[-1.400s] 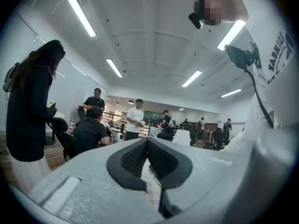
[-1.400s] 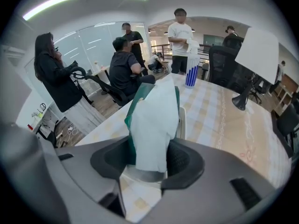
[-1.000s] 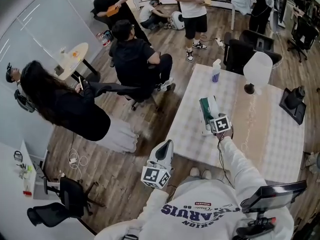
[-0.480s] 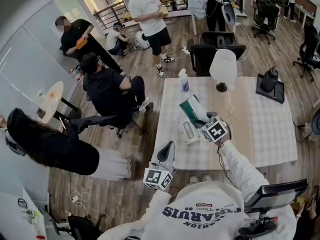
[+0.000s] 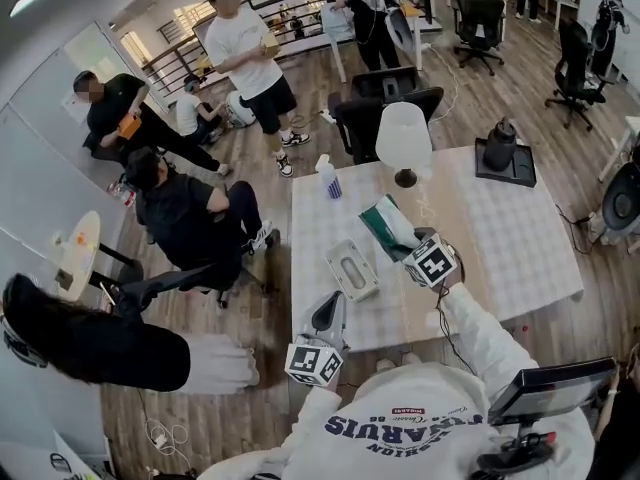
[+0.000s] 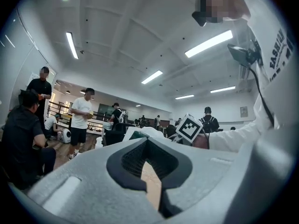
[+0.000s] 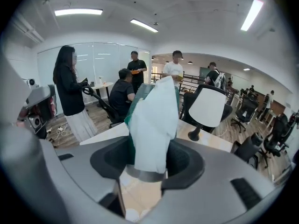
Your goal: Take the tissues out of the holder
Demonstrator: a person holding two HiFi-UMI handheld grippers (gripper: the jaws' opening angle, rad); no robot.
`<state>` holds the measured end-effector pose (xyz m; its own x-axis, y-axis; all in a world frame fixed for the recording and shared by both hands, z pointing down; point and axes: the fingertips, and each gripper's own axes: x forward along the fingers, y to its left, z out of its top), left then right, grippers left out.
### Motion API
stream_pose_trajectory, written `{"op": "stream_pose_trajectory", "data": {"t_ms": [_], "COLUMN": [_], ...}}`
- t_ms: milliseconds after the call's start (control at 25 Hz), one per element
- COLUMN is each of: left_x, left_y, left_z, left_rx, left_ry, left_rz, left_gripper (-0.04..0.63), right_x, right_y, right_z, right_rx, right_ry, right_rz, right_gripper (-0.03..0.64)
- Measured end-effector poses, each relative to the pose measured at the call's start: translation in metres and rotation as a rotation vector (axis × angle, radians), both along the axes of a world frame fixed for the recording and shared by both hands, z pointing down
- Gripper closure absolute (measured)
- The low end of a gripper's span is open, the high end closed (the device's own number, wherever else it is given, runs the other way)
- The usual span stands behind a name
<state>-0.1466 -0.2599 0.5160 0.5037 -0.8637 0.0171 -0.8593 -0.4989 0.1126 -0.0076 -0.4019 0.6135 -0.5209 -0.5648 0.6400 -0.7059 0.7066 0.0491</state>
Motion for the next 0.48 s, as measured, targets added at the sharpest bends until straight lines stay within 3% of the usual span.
{"op": "stream_pose_trajectory", "data": {"t_ms": [280, 480], "left_x": [0.038, 0.053], "left_y": [-0.017, -0.019], "left_z": [-0.006, -0.01], "left_rx": [0.009, 0.005], "left_ry": [0.007, -0.003], "left_rz": [0.108, 0.156], "left_gripper": [0.591, 0.591], "right_x": [0.063, 0.085], "right_y": [0.005, 0.005], "right_z": [0.015, 0.017], "right_rx": [-0.035, -0.043], "right_ry": [0.025, 0.04], "right_rz": [0.123, 0.158], "right_gripper": [0.407, 0.407]}}
